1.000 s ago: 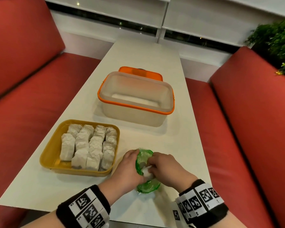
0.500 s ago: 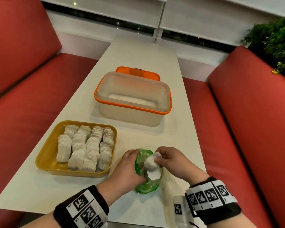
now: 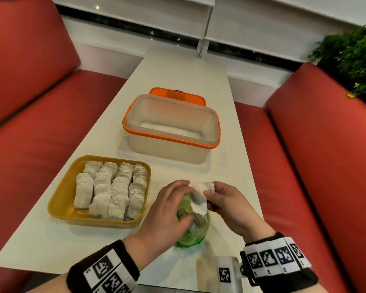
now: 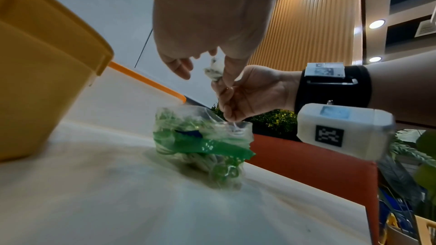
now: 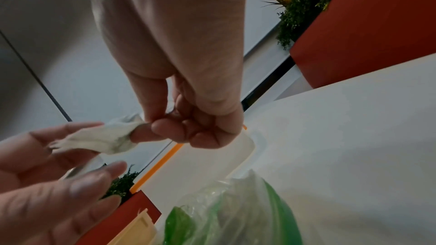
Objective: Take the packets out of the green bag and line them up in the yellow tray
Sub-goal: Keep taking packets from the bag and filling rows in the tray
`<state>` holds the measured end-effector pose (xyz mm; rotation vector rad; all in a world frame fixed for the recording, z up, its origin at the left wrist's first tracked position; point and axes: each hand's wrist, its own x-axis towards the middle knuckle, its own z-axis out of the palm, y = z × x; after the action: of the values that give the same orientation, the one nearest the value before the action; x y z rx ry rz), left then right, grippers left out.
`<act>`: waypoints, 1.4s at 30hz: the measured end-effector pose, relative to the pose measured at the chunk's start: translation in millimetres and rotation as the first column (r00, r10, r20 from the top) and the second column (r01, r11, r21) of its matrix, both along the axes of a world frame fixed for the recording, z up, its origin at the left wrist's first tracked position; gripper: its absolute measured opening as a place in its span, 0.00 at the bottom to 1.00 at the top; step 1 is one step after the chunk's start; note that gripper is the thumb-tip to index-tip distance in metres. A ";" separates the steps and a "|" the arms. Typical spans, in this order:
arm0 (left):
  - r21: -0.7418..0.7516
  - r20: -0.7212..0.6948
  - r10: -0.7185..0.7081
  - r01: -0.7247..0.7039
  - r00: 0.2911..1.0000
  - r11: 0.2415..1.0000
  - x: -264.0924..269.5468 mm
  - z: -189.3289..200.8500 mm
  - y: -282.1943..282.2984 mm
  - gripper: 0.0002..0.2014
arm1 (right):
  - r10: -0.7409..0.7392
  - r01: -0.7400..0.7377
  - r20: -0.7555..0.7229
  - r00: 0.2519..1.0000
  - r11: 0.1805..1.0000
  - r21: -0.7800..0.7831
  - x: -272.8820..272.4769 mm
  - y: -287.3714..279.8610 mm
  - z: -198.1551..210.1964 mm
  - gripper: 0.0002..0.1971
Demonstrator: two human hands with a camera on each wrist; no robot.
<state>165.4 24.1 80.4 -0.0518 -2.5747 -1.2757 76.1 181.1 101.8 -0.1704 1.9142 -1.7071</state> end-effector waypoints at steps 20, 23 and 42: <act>0.866 0.239 -0.023 -0.202 0.971 0.458 -19.3 26.2 -6.1 0.09 | -0.054 0.069 -0.158 0.986 0.994 0.086 1.7 6.2 31.4 0.06; 0.858 0.387 -0.107 -0.315 0.916 0.405 -23.5 35.1 -3.6 0.06 | 0.099 -0.090 -0.165 0.981 0.994 0.059 3.7 12.6 43.4 0.03; 0.866 0.439 -0.385 -0.269 0.812 0.422 -1.8 37.7 -33.2 0.14 | 0.298 -0.055 -0.404 0.865 0.857 0.513 17.0 -41.2 44.8 0.05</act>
<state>163.6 -9.1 118.1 0.5618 -1.7775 -2.9480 93.0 139.9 146.6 -0.6005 2.5290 -1.0633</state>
